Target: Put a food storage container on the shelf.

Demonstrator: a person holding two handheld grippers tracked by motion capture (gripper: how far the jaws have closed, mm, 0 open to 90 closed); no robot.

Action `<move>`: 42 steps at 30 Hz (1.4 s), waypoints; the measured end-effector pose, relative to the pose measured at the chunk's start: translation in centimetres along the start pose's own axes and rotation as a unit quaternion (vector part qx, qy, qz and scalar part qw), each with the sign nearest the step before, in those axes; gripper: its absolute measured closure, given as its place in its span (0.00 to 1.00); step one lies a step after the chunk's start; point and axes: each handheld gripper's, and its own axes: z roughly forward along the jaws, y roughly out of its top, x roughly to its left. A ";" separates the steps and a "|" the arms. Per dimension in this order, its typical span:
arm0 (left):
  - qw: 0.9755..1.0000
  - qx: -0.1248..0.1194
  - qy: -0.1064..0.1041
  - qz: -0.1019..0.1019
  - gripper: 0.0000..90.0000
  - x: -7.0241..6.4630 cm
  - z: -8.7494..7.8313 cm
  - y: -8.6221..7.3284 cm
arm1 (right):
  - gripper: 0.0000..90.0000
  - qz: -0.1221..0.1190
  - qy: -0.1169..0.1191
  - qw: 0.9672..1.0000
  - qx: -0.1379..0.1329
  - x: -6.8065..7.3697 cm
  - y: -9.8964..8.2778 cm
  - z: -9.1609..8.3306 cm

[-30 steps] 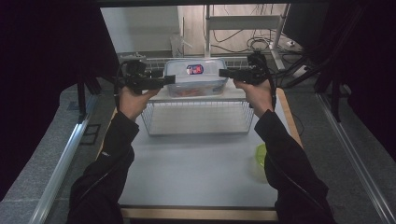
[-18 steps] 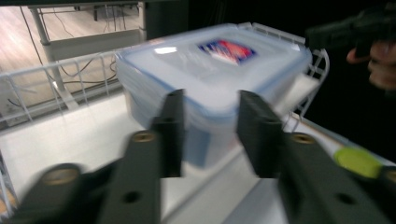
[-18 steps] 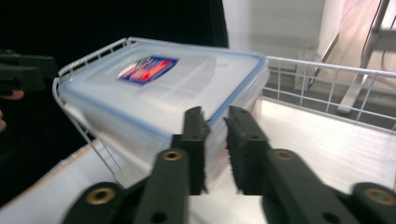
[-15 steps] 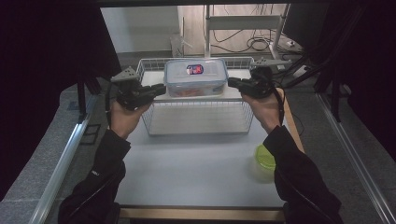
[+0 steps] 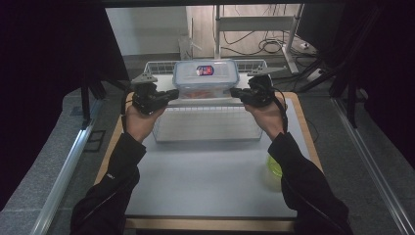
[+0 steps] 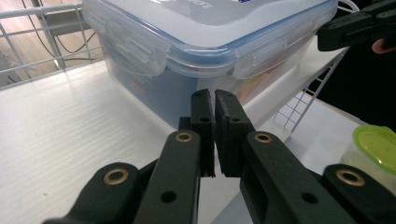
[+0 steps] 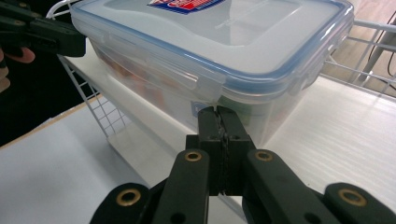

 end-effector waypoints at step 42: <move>0.998 0.031 -0.014 0.051 0.22 -5.2 -1.5 -5.9 | 0.25 -0.007 0.021 1.000 0.003 2.0 -6.0 -2.1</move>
